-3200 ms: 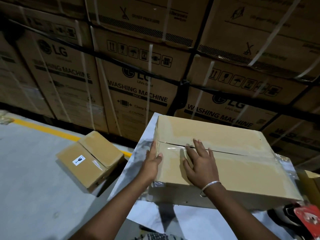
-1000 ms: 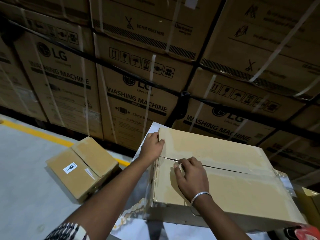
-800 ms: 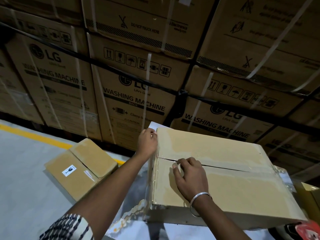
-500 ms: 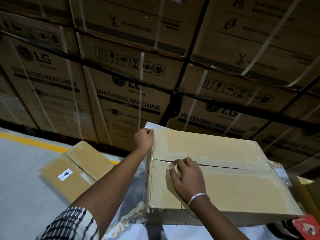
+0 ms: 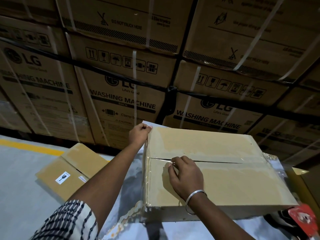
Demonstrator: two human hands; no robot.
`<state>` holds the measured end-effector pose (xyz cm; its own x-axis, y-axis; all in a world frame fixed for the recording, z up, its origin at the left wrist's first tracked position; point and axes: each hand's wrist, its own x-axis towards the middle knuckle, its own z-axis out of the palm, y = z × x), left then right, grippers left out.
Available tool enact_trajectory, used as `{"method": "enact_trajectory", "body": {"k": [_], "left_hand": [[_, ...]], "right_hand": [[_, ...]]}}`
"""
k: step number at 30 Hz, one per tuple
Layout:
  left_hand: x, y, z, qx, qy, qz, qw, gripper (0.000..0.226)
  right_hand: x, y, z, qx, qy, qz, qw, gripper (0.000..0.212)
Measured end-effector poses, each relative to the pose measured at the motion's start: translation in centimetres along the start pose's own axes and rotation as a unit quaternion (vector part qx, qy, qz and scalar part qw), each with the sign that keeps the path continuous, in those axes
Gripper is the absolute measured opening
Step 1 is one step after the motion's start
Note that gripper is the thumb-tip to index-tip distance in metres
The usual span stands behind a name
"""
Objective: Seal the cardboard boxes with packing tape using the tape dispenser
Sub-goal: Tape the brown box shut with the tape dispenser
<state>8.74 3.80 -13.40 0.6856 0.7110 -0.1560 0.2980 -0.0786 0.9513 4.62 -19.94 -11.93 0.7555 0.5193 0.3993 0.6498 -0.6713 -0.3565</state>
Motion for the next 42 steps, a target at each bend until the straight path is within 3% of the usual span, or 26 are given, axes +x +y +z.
{"method": "enact_trajectory", "body": {"k": [4,10,17,23,34,42], "left_hand": [[0.2,-0.4,-0.9,-0.007,-0.031,-0.006,0.999,0.022],[-1.8,-2.2,-3.5,0.033,-0.023,0.048,0.998,0.02],[-6.5,-4.1,-6.3,0.014,0.055,0.064,0.996,0.028],[-13.0,-4.6,-6.5,0.016,0.107,0.055,0.993,0.027],[-17.5,-5.5,-5.2,0.01,0.134,0.05,0.99,0.026],[-18.7,-4.3,-4.8,0.064,0.137,0.045,0.988,0.03]], "right_hand": [[-0.1,0.2,-0.2,0.002,0.004,-0.002,1.0,0.031],[0.0,0.8,-0.4,0.02,-0.039,-0.034,0.998,0.035],[-0.1,2.2,-1.3,0.031,-0.053,-0.072,0.996,0.025],[0.2,5.3,-2.9,0.007,-0.124,-0.139,0.983,0.022],[2.3,11.1,-5.3,-0.106,-0.159,0.067,0.979,0.044],[-2.4,7.6,-6.6,-0.091,-0.18,0.103,0.974,0.051]]}}
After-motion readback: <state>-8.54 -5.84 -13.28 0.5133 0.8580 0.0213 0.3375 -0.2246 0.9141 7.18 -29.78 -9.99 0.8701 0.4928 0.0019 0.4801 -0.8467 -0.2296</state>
